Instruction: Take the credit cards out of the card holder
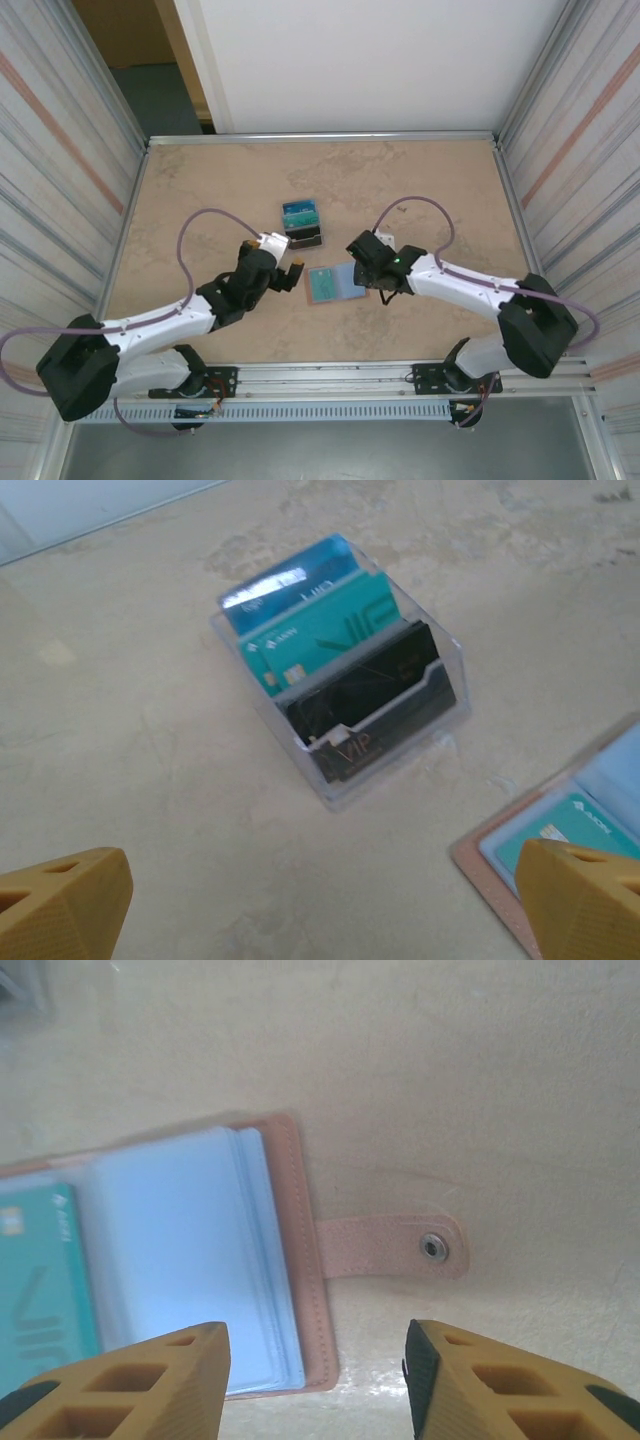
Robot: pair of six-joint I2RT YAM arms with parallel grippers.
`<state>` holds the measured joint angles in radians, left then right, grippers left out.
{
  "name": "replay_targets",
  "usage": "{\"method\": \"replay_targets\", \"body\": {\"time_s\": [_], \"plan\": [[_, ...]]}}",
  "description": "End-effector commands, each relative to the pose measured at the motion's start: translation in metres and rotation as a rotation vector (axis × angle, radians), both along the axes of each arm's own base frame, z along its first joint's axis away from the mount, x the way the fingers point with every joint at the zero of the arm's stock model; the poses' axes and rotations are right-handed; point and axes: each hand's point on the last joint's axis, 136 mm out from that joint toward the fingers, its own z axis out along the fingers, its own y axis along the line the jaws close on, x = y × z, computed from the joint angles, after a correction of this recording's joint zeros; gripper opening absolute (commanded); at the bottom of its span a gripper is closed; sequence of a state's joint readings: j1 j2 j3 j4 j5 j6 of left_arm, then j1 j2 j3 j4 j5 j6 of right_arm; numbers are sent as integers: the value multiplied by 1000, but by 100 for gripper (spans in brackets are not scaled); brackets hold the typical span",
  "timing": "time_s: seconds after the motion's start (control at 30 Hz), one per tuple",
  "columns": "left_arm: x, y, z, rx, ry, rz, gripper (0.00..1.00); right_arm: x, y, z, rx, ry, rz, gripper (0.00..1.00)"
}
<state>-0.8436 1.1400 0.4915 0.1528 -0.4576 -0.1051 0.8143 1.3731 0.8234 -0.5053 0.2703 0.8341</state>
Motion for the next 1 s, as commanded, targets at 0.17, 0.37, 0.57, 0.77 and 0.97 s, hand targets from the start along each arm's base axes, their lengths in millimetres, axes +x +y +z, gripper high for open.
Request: {"method": "replay_targets", "body": {"time_s": [0.17, 0.37, 0.57, 0.77, 0.97], "plan": [[0, -12, 2, -120, 27, 25, 99, 0, 15, 34, 322, -63, 44, 53], [-4, -4, -6, -133, 54, 70, 99, -2, 41, 43, 442, -15, 151, 45], [-6, 2, -14, -135, 90, 118, 99, 0, 70, 25, 476, 102, 217, 46], [-6, 6, -19, -125, 100, 140, 99, 1, 87, 2, 405, 188, 262, 33], [-7, 8, -19, -113, 101, 152, 99, 2, 95, -21, 315, 243, 276, 33]]}}
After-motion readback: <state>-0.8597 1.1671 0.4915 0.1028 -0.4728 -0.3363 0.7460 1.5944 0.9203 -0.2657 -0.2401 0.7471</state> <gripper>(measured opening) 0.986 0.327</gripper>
